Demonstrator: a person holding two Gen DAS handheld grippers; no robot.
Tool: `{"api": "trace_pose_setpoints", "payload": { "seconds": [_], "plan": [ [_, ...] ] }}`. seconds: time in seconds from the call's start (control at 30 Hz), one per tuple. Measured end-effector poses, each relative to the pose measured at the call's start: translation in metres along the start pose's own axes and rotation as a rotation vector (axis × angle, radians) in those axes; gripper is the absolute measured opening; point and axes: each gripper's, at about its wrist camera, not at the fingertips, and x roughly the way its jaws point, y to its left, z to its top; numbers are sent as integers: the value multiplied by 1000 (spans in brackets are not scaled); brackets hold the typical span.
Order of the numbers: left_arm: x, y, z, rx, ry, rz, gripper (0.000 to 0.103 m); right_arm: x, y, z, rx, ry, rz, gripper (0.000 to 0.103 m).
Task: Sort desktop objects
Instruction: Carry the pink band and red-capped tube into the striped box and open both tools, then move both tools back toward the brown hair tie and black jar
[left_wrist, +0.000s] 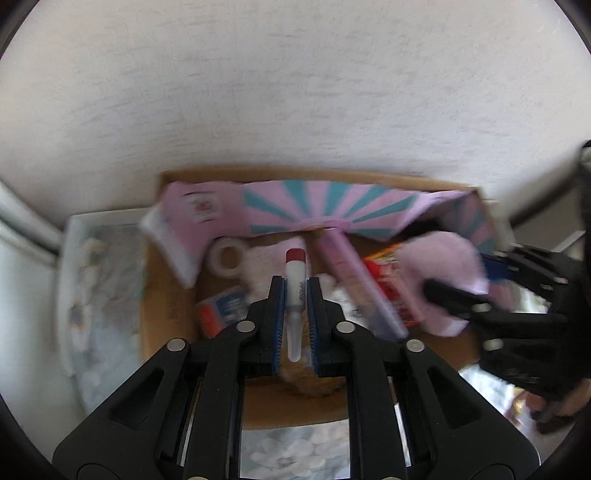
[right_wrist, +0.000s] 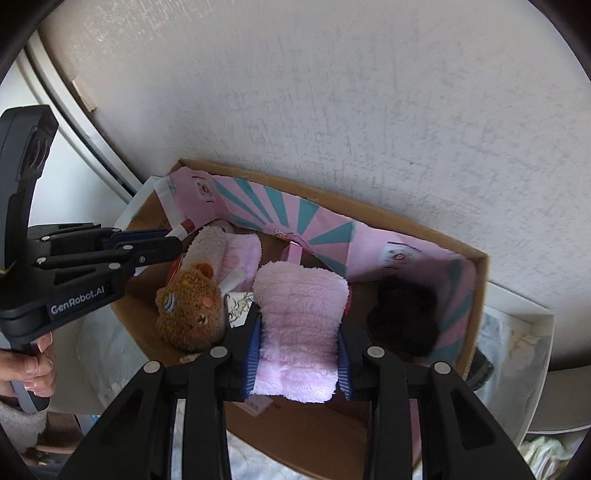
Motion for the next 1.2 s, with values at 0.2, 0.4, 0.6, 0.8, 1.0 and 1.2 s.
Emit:
{"api": "trace_pose_setpoints", "payload": {
  "seconds": [0.2,0.4,0.6,0.8,1.0,1.2],
  "plan": [
    [-27,-7,5,101,-117,99,103,-4,-5,0,62,-14,-59,70],
    [-31,-6,6,122,-116,142,103,-14,-9,-9,104,-42,-68,71],
    [-26,-4,6,107,-73,145,103,-19,-7,-12,102,-60,-46,71],
    [-33,-3,3,93,-88,140,103,-20,-8,-11,117,-66,-16,71],
    [-35,-5,3,93,-86,129,103,-22,-12,-13,134,-63,8,71],
    [-37,-15,0,100,-77,148,103,-34,-16,-17,105,-81,-28,71]
  ]
}}
